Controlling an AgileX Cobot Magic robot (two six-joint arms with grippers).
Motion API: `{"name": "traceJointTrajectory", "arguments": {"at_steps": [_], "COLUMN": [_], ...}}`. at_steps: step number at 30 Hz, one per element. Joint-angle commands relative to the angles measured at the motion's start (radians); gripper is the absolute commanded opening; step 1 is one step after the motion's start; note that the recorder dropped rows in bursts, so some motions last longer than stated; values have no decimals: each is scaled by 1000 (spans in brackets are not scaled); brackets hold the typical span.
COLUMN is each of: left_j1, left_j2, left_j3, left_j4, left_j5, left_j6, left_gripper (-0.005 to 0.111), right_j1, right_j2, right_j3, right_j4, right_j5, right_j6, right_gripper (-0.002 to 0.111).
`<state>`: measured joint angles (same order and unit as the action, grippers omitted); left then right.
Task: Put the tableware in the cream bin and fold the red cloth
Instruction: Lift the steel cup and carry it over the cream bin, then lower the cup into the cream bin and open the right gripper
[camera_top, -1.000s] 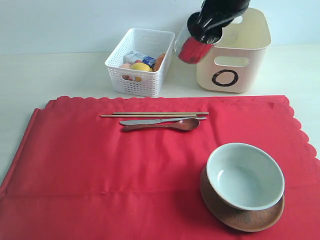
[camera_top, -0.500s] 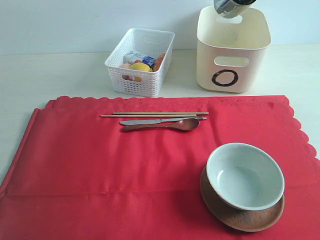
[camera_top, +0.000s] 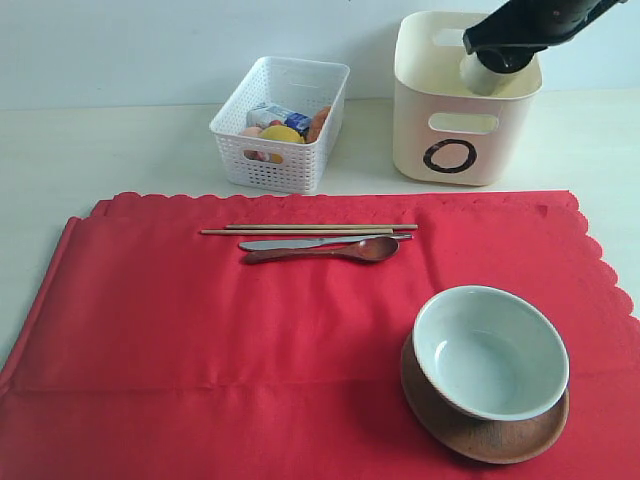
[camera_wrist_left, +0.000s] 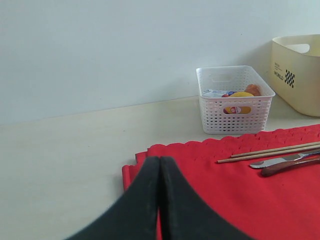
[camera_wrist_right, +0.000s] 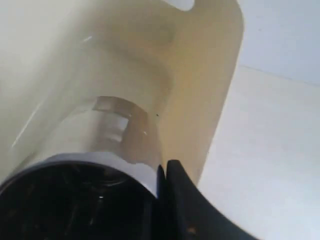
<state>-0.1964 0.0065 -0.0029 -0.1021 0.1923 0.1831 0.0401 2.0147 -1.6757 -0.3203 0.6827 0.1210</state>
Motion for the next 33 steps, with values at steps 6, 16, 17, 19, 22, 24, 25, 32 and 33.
{"name": "traceJointTrajectory", "arguments": {"at_steps": [6,16,17,19,22,24,25,32,33], "left_j1": [-6,-6,-6,-6,-6,-6,-6,-6,-6], "left_j2": [-6,-6,-6,-6,-6,-6,-6,-6,-6], "left_j3": [3,3,3,3,3,3,3,3,3], "left_j4": [-1,-1,-1,-1,-1,-1,-1,-1,-1], "left_j5": [-1,-1,-1,-1,-1,-1,-1,-1,-1], "left_j6": [-4,-4,-4,-4,-4,-4,-4,-2,-2], "left_gripper": [1,1,1,1,1,1,1,1,1], "right_j1": [-5,-5,-5,-5,-5,-5,-5,-5,-5], "right_j2": [46,63,63,63,63,61,58,5,-6], "right_j3": [-6,-6,-6,-6,-6,-6,-6,-6,-6], "right_j4": [-86,-78,-78,-78,-43,-38,-38,-36,-36], "right_j5": [-18,-18,-18,-18,-5,21,30,88,96], "right_j6": [90,91,91,93,93,93,93,89,89], "right_gripper": [17,49,50,50,50,50,50,50,50]}}
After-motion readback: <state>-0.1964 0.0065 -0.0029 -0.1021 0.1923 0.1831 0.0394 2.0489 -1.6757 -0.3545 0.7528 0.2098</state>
